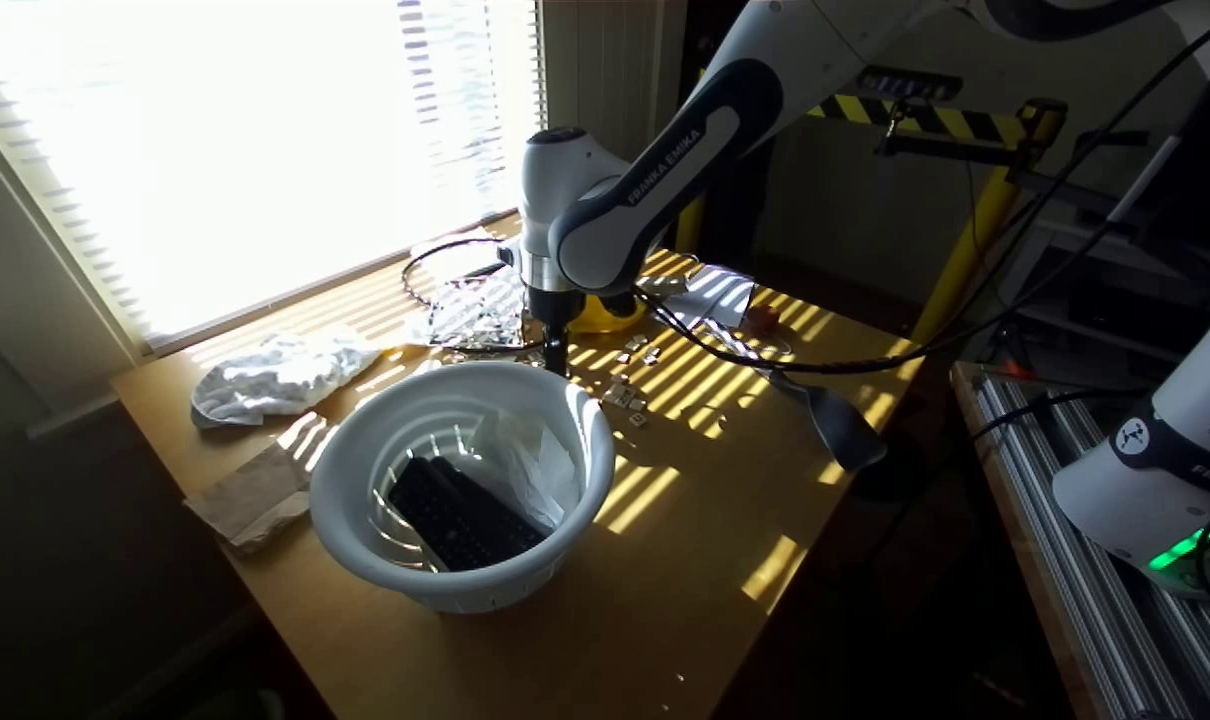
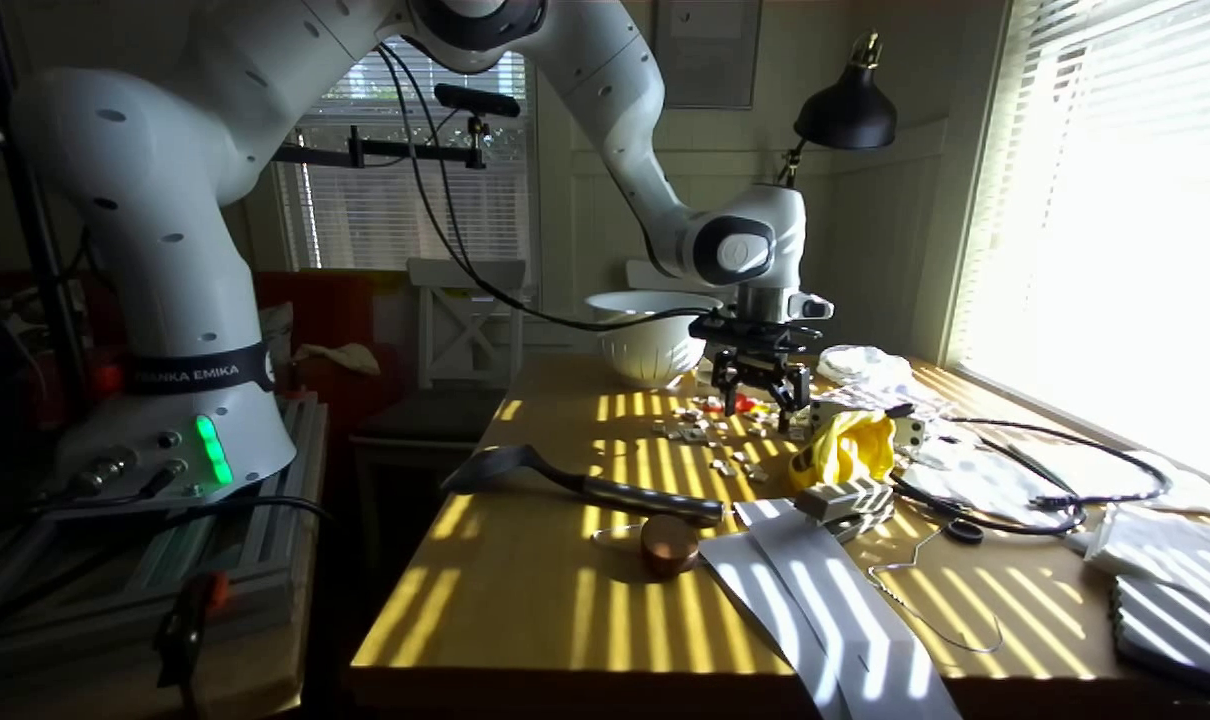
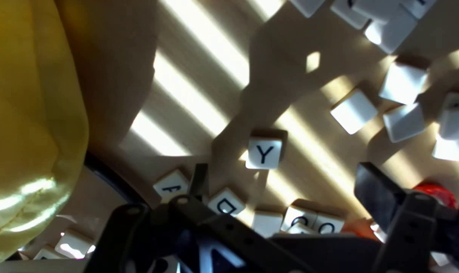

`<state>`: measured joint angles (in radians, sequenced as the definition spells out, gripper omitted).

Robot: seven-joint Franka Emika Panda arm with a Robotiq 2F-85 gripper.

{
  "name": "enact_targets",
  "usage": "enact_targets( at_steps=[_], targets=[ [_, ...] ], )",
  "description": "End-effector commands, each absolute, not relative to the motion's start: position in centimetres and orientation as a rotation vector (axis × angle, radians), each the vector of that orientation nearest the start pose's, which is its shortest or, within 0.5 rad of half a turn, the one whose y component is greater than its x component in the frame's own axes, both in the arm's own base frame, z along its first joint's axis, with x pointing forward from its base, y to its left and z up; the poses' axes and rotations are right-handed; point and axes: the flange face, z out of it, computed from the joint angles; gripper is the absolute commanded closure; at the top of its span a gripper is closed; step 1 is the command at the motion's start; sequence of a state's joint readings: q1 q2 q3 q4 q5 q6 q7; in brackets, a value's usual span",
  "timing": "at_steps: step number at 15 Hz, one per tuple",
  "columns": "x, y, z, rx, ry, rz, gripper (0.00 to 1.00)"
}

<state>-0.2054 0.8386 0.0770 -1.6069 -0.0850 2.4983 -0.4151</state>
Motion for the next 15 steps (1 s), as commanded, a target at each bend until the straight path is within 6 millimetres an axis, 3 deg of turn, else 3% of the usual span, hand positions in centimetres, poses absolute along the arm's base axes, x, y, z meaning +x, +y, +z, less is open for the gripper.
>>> enact_targets(
  at_steps=[1,9,12,14,15],
  targets=[
    [68.9,-8.8,13.6,-3.12,-0.433,-0.067,0.01],
    [68.4,-10.1,13.2,-3.137,-0.308,-0.059,0.03],
    [68.5,-10.4,13.2,-3.139,-0.289,-0.049,0.07],
    [68.4,-10.6,13.2,-3.141,-0.274,-0.044,0.3],
    [68.5,-10.7,13.3,-3.141,-0.27,-0.046,0.34]
  ],
)
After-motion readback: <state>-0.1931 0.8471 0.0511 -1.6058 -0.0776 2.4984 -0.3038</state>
